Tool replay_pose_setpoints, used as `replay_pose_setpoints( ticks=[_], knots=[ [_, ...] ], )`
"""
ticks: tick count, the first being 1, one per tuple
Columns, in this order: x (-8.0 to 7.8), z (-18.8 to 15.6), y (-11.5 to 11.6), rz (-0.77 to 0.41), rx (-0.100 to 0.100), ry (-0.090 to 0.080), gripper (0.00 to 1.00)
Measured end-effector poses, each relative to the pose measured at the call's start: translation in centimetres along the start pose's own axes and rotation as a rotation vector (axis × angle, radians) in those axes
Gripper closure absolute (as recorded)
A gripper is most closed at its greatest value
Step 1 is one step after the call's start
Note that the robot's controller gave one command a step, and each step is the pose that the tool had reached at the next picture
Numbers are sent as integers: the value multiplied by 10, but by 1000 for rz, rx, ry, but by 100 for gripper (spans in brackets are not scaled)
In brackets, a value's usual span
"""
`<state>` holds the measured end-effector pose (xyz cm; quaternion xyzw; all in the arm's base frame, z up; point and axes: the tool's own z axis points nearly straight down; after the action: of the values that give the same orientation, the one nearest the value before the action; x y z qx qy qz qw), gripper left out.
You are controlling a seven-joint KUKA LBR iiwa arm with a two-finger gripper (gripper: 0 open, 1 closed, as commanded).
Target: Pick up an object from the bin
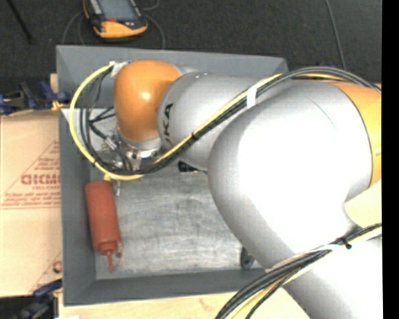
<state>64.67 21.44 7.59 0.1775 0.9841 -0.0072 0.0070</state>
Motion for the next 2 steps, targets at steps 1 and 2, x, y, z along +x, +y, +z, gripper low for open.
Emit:
replay_pose_setpoints(
  ticks=[1,2],
  knots=[
    [1,-3,-1,2,0,2,100],
    [4,-21,0,5,-5,13,100]
  ],
)
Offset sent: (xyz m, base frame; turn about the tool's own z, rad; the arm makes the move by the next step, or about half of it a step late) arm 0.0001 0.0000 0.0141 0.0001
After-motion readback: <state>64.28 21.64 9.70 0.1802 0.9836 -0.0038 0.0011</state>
